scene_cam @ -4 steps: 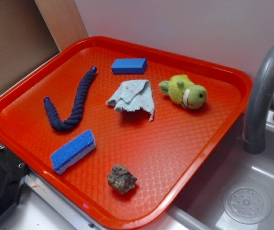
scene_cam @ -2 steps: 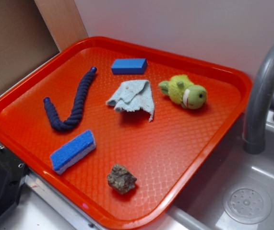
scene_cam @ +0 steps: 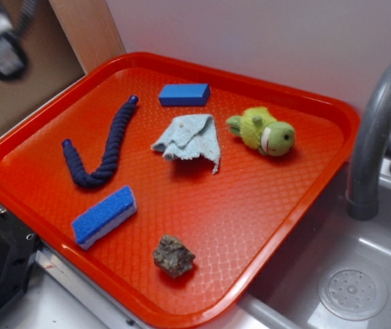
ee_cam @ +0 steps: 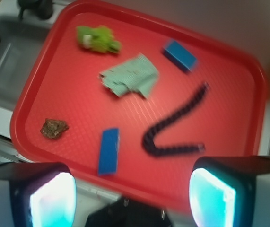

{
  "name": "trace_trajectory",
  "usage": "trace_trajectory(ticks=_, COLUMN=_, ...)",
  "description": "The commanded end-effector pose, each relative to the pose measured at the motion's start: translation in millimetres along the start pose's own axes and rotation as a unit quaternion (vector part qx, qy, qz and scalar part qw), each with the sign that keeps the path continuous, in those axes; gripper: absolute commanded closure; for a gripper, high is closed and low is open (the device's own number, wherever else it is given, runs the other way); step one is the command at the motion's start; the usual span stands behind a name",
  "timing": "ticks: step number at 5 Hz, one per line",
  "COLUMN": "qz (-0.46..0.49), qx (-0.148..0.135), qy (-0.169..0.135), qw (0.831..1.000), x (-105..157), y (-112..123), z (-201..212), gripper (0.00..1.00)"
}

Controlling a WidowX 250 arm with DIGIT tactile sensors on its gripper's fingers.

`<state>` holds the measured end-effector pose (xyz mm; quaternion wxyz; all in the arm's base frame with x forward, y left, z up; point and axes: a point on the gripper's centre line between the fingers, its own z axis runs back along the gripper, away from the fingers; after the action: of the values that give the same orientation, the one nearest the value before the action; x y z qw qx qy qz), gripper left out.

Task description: Grab the rock.

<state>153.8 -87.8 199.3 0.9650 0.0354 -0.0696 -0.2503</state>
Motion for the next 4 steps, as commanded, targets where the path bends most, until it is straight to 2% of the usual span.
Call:
trace_trajectory(ticks=1, qz=-0.250, qx=0.000, qy=0.015, qw=0.968, x=19.8, y=-73.3, z=-46.4, gripper=0.00)
trace_trajectory(ticks=2, qz=-0.368, qx=-0.013, qy=0.028, qw=0.929, x=14.5, y=-93.7, z=-75.6, gripper=0.00)
trace_trajectory(ticks=4, qz=-0.399, qx=-0.022, qy=0.094, qw=0.912, x=10.9, y=-107.3, z=-127.9, gripper=0.00)
